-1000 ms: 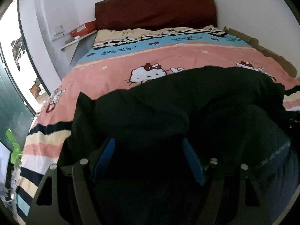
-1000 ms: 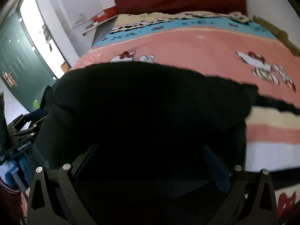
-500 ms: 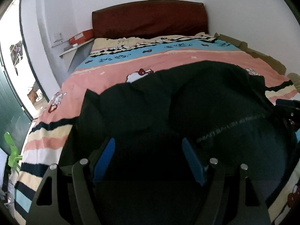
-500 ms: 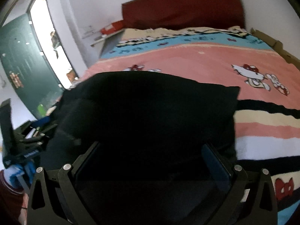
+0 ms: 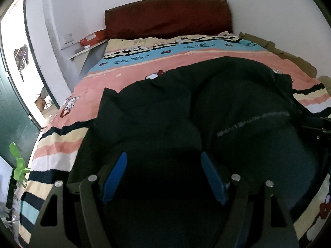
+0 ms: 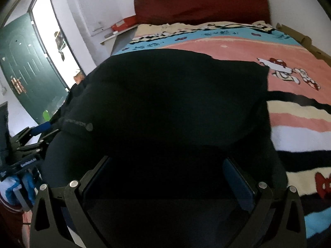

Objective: Fold large clothes

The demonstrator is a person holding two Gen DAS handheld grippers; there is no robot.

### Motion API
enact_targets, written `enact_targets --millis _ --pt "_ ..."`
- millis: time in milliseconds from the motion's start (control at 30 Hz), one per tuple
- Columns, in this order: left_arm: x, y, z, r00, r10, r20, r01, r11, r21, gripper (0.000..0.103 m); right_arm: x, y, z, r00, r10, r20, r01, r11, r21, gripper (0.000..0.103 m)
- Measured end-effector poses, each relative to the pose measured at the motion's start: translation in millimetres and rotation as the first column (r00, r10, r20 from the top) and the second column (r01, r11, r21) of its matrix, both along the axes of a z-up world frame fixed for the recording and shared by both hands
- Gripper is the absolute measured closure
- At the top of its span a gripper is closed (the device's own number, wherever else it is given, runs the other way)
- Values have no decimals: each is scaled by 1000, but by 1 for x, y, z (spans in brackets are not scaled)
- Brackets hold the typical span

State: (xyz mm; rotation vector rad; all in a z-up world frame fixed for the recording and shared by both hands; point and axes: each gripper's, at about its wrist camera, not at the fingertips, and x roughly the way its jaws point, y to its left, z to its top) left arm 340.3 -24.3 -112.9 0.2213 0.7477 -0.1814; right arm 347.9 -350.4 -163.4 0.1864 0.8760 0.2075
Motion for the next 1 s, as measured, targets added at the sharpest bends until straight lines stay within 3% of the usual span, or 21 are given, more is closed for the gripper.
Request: enact_targets --millis 300,667,1000 --pt "-46 7 24 1000 -15 22 15 1000 -10 29 -34 -12 13 999 -23 -34 22 999 -35 1" --pt "-131 16 74 994 -24 107 27 999 -29 29 -109 -26 42 996 -82 -28 81 996 -29 1" --pt "-201 60 124 986 49 162 -20 984 -177 29 -179 -21 89 994 -106 26 107 992 -68 1"
